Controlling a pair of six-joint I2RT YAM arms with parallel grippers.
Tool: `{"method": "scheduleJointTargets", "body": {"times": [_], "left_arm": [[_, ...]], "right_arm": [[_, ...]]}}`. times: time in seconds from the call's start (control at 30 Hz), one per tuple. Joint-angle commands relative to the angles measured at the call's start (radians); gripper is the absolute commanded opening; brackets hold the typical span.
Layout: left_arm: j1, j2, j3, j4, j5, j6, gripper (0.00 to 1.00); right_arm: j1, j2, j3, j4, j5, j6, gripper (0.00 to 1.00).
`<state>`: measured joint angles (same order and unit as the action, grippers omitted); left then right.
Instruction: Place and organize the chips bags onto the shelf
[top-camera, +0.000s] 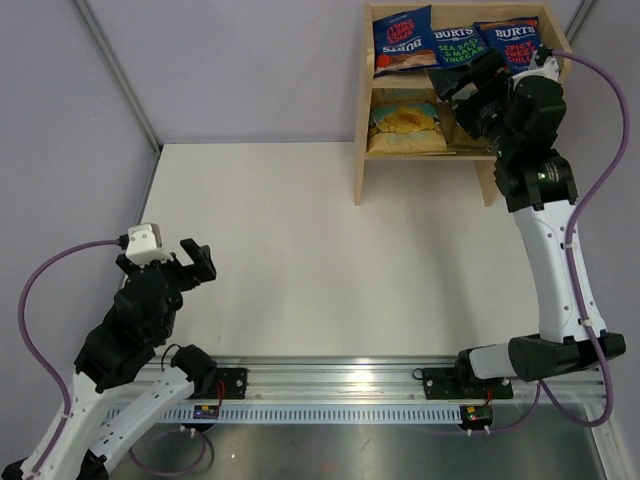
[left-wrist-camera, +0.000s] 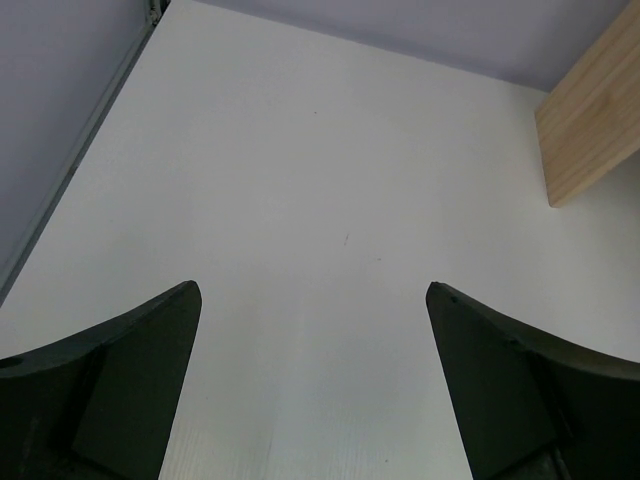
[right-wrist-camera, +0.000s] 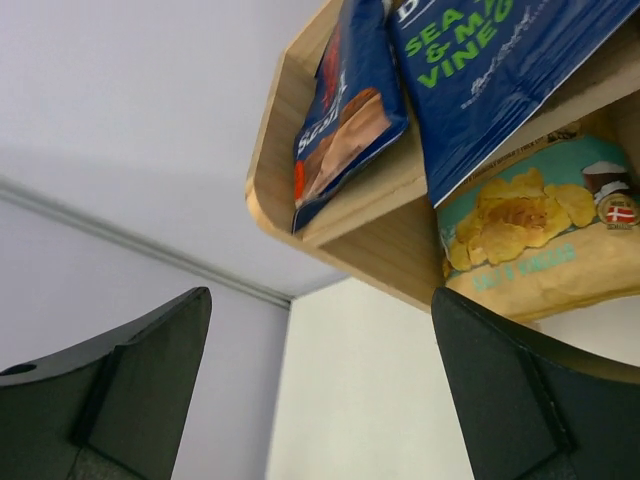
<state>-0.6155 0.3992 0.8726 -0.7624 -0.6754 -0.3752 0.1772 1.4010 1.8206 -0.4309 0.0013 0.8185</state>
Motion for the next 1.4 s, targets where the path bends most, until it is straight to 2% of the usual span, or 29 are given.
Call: {"method": "scheduleJointTargets", "body": {"times": [0.0,0.1,0.23,0.37,0.5,0.7,0.9,1.37], "left_arm": [[0.051,-0.026,-0.015,0.090,0.046,0.025,0.99],[0.080,-0.036,-0.026,0.103,0.053,0.039,0.99],[0.091,-0.037,-0.047,0.124,0.071,0.081,0.99],[0.102,-0.037,-0.069,0.138,0.066,0.098,0.99],[0.122,-0.036,-0.087,0.156,0.079,0.113,0.99],[0.143,-0.033,-0.123,0.172,0.134,0.131,0.99],[0.143,-0.031,-0.132,0.166,0.142,0.136,0.99],[0.143,-0.014,-0.165,0.186,0.204,0.154,0.99]], "right_arm": [[-0.001,-0.097,0.011,-0.063,-0.084,-0.246,1.00],[-0.001,-0.163,-0.029,-0.196,-0.034,-0.376,1.00],[-0.001,-0.311,-0.193,-0.201,0.038,-0.557,1.00],[-0.001,-0.509,-0.369,-0.154,0.138,-0.565,1.00],[-0.001,-0.661,-0.480,-0.202,0.125,-0.562,0.99],[0.001,-0.697,-0.480,-0.388,0.112,-0.568,0.99],[-0.001,-0.715,-0.549,-0.471,0.077,-0.561,0.99],[-0.001,-0.858,-0.753,-0.396,0.172,-0.614,0.99]]}}
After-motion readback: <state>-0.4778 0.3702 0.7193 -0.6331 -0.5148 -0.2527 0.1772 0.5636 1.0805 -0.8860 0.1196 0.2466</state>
